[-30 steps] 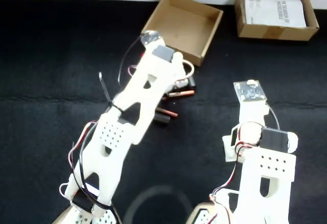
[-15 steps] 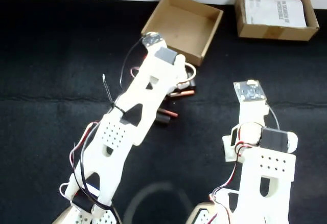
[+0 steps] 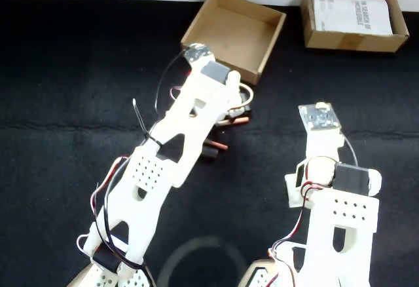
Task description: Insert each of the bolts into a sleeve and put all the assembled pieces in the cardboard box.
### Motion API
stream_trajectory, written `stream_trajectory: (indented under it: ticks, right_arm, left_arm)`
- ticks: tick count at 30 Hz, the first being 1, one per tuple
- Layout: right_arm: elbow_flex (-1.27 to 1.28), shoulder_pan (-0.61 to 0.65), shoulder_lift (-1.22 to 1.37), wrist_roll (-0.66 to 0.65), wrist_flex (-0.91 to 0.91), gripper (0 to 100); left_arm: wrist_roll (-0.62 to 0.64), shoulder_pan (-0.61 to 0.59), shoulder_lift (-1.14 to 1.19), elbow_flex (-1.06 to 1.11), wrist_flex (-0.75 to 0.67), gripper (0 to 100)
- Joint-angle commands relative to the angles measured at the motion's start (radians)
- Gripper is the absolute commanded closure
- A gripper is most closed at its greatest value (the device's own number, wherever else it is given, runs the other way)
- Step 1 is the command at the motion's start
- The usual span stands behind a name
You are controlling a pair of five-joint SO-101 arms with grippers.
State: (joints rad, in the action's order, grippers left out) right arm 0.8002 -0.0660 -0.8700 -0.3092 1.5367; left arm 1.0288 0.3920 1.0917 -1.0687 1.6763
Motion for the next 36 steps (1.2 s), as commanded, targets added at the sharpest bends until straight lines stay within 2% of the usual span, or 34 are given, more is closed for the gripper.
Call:
stream_trajectory:
  ticks: [1, 5, 8, 11, 21, 28, 36]
  right_arm:
    - [-0.002, 0.008, -0.024, -0.015, -0.01, 99.1]
    - [-0.002, 0.008, -0.024, -0.015, -0.01, 99.1]
    - [-0.002, 0.008, -0.024, -0.015, -0.008, 99.1]
    - [-0.002, 0.008, -0.024, -0.015, -0.007, 99.1]
    - [-0.001, 0.008, -0.022, -0.015, -0.005, 99.1]
    - [-0.012, 0.008, 0.087, -0.012, -0.004, 99.1]
    - [-0.013, 0.008, 0.111, -0.015, -0.004, 99.1]
  left_arm:
    - [0.008, 0.008, 0.01, -0.002, 0.041, 84]
    - [0.015, 0.008, 0.008, -0.002, 0.075, 77]
    - [0.061, 0.008, 0.008, 0.001, 0.084, 69]
    - [0.097, 0.007, 0.008, 0.001, 0.084, 65]
    - [0.121, 0.007, -0.004, -0.007, 0.084, 65]
    - [0.123, 0.019, -0.173, 0.007, 0.084, 65]
    - [0.21, -0.013, -0.151, 0.002, 0.077, 65]
